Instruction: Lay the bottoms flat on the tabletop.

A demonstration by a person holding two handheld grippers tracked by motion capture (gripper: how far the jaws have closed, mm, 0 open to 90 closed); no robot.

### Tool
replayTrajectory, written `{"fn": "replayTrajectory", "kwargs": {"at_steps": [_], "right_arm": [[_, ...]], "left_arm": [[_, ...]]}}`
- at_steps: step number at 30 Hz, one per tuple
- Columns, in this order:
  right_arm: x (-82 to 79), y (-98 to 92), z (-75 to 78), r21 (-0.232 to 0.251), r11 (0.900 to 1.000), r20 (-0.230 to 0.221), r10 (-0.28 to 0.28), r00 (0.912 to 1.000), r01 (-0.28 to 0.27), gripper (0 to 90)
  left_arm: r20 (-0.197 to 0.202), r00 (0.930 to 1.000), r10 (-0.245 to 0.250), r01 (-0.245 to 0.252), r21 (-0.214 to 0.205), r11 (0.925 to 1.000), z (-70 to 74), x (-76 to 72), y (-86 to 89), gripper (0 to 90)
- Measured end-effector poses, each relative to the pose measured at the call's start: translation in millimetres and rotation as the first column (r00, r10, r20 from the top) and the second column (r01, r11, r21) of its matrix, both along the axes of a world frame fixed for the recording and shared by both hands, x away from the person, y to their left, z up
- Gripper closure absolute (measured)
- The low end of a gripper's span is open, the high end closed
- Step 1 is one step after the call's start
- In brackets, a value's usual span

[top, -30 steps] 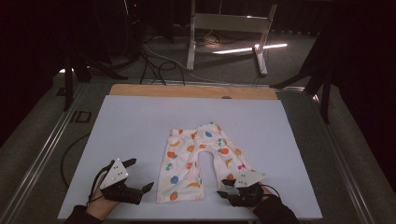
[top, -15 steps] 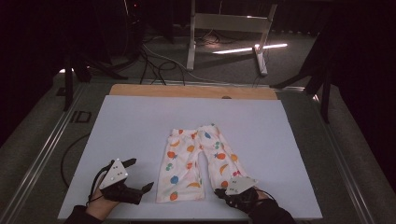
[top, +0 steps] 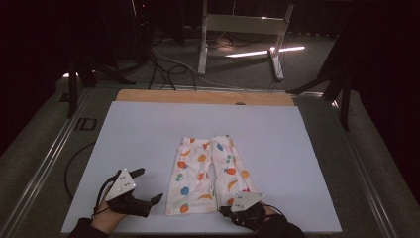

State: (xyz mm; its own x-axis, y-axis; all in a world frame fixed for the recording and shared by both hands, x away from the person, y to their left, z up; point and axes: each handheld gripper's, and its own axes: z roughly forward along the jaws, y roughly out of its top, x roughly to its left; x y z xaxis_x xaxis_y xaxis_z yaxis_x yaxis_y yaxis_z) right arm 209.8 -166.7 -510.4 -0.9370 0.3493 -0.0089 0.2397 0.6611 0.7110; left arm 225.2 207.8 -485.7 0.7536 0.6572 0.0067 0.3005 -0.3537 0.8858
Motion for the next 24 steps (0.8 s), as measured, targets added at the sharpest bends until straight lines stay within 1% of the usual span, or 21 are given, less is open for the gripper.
{"fn": "replayTrajectory", "kwargs": {"at_steps": [1,2,3,4,5,6,7,8,9,11,12,14,15,16,17,20,22,23,24], "right_arm": [[-0.2,0.0,-1.7,-0.007,1.0,-0.016,-0.005,0.9999,0.005,86.7],[1.2,-0.1,-5.6,-0.017,0.9999,-0.036,0.002,0.9993,-0.003,79.8],[1.4,0.0,-5.2,0.0,0.9999,-0.062,0.013,0.998,-0.013,72.7],[0.6,0.6,-3.4,0.002,0.9999,-0.069,0.011,0.9975,-0.011,66.0],[1.6,-0.7,-2.1,0.012,0.9996,-0.029,0.024,0.9993,-0.024,58.7],[1.0,-2.3,1.9,0.041,0.9991,-0.036,0.012,0.9993,-0.011,52.6],[2.6,-6.1,6.7,0.053,0.9986,-0.012,0.007,0.9999,-0.006,47.8],[3.1,-10.1,12.8,0.081,0.9964,-0.017,-0.026,0.9995,0.027,43.5],[6.7,-15.3,17.6,0.104,0.9937,0.003,-0.043,0.9991,0.042,40.0],[12.9,-27.1,26.7,0.146,0.9847,0.024,-0.1,0.9947,0.096,33.9],[16.8,-33.5,30.6,0.161,0.9799,0.027,-0.124,0.9919,0.118,30.9],[23.0,-44.4,35.7,0.199,0.9681,0.027,-0.161,0.9866,0.153,26.0],[26.1,-49.6,37.4,0.213,0.964,0.017,-0.166,0.986,0.158,21.1],[28.4,-53.5,38.8,0.217,0.9613,0.018,-0.177,0.984,0.169,18.2],[30.5,-56.7,39.6,0.222,0.9578,0.023,-0.192,0.9811,0.182,17.2],[38.6,-63.8,42.4,0.255,0.9451,0.002,-0.212,0.9773,0.204,14.3],[44.4,-64.8,44.2,0.246,0.9439,0.009,-0.23,0.9732,0.22,14.1],[48.6,-65.2,44.4,0.247,0.9425,0.007,-0.234,0.9723,0.225,14.1],[52.6,-65.5,44.5,0.251,0.9383,0.003,-0.246,0.9692,0.238,14.2]], "left_arm": [[-0.002,1.0,0.004,-0.004,-0.004,1.0,-0.1,0.2,0.4,0.2],[-0.003,1.0,0.004,-0.004,-0.003,1.0,-0.3,0.4,0.3,0.2],[-0.004,1.0,0.001,-0.001,0.0,1.0,-0.5,0.4,-0.1,0.2],[-0.003,1.0,-0.002,0.002,0.0,1.0,-0.5,0.1,-0.4,0.2],[-0.003,1.0,-0.003,0.003,0.001,1.0,-0.3,-0.1,-0.6,0.1],[-0.002,1.0,-0.004,0.004,0.0,1.0,-0.1,-0.2,-0.5,0.2],[-0.001,1.0,-0.002,0.002,-0.001,1.0,-0.1,-0.2,-0.6,0.2],[-0.003,1.0,-0.002,0.002,-0.001,1.0,-0.2,0.0,-0.4,0.2],[-0.005,1.0,-0.002,0.002,-0.002,1.0,-0.4,0.2,-0.4,0.2],[-0.008,1.0,0.0,0.0,-0.002,1.0,-0.4,0.4,-0.4,0.2],[-0.008,1.0,0.0,0.0,-0.001,1.0,-0.3,0.4,-0.6,0.2],[-0.018,0.9998,-0.005,0.005,-0.001,1.0,-0.7,1.2,-1.5,0.2],[-0.024,0.9997,-0.009,0.009,-0.004,1.0,-1.1,1.9,-1.9,0.2],[-0.029,0.9995,-0.01,0.01,-0.005,0.9999,-1.4,2.6,-2.6,0.2],[-0.037,0.9992,-0.015,0.015,-0.007,0.9999,-1.6,3.4,-3.5,0.2],[-0.055,0.9981,-0.027,0.026,-0.014,0.9996,-1.5,7.0,-6.8,0.2],[-0.07,0.9971,-0.031,0.029,-0.022,0.9993,-1.6,10.1,-9.3,0.2],[-0.077,0.9965,-0.033,0.031,-0.017,0.9994,-1.8,12.3,-10.9,0.2],[-0.077,0.9965,-0.033,0.031,-0.017,0.9994,-1.8,12.3,-10.9,0.2]]}}
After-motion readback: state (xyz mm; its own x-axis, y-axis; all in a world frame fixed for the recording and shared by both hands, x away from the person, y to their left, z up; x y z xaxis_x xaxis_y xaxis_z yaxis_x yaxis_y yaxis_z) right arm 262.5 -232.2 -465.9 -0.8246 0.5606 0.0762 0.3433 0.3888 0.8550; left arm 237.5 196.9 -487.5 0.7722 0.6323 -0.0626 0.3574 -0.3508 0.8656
